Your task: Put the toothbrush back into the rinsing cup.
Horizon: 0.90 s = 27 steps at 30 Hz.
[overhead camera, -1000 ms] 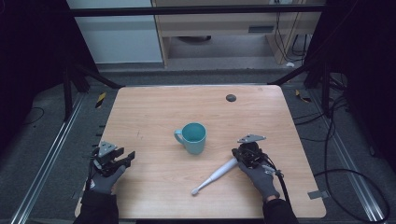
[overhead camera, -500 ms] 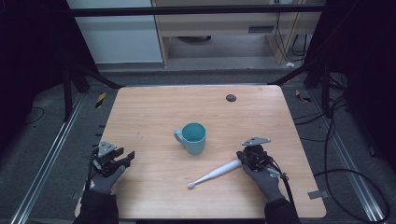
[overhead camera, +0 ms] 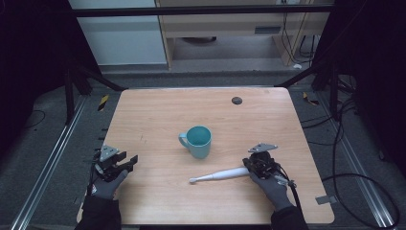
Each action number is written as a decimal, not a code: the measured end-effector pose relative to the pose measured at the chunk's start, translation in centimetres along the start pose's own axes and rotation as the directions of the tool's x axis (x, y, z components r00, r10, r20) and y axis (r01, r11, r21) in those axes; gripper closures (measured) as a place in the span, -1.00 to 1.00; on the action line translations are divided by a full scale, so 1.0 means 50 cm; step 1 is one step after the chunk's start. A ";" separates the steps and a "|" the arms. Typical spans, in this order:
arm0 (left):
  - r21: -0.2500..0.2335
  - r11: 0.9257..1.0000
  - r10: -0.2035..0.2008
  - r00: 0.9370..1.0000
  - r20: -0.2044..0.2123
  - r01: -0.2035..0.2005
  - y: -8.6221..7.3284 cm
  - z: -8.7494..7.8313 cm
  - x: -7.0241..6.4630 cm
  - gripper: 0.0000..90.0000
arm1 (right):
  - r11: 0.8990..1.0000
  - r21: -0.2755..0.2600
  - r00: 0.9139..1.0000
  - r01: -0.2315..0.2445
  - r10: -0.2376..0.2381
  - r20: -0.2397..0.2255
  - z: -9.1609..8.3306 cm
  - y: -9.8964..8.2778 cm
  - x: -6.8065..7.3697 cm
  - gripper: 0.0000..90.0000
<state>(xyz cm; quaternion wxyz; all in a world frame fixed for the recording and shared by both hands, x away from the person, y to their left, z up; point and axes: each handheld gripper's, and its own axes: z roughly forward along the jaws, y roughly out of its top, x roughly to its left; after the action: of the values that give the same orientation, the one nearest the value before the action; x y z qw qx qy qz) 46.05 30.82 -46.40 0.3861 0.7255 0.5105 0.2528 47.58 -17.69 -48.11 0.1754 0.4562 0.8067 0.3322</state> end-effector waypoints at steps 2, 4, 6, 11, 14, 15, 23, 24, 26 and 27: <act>0.000 1.000 -0.001 1.000 0.000 0.001 0.000 -0.001 0.000 0.05 | 1.000 0.002 1.000 0.002 -0.002 -0.001 -0.002 -0.001 0.002 0.94; 0.000 1.000 -0.001 1.000 -0.001 0.001 0.000 -0.001 0.000 0.05 | 1.000 0.007 1.000 0.008 -0.008 0.003 -0.002 -0.002 0.004 0.94; -0.001 1.000 0.000 1.000 -0.001 0.000 0.000 -0.001 -0.001 0.05 | 1.000 0.010 1.000 0.011 -0.011 0.006 -0.003 -0.003 0.004 0.94; 0.002 1.000 0.000 1.000 -0.004 0.000 0.000 -0.002 0.000 0.05 | 1.000 0.008 1.000 0.002 -0.002 0.006 -0.010 -0.010 0.003 0.94; -0.001 1.000 -0.002 1.000 -0.005 0.002 0.000 -0.003 0.001 0.05 | 1.000 0.009 1.000 0.006 -0.006 0.006 -0.013 -0.012 0.004 0.94; -0.003 1.000 -0.002 1.000 -0.004 0.002 0.000 -0.003 0.001 0.05 | 1.000 0.012 1.000 0.008 -0.008 0.009 -0.015 -0.012 0.005 0.94; -0.003 1.000 -0.004 1.000 -0.006 0.004 -0.001 -0.004 0.001 0.05 | 1.000 0.013 1.000 0.014 -0.014 0.005 -0.020 -0.016 0.012 0.93; -0.003 1.000 -0.004 1.000 -0.006 0.004 -0.001 -0.004 0.001 0.05 | 1.000 0.013 1.000 0.014 -0.014 0.005 -0.020 -0.016 0.012 0.93; -0.003 1.000 -0.005 1.000 -0.006 0.005 -0.001 -0.005 0.002 0.05 | 1.000 0.012 1.000 0.016 -0.016 -0.001 -0.021 -0.017 0.015 0.93; -0.004 1.000 -0.005 1.000 -0.007 0.005 -0.001 -0.005 0.002 0.05 | 1.000 0.014 1.000 0.018 -0.018 -0.002 -0.022 -0.018 0.015 0.93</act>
<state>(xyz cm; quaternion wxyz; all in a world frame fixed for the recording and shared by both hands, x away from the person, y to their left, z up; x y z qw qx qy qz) 45.87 30.99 -46.29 0.3863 0.7227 0.5131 0.2553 46.00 -17.78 -47.93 0.1746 0.4497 0.8134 0.3252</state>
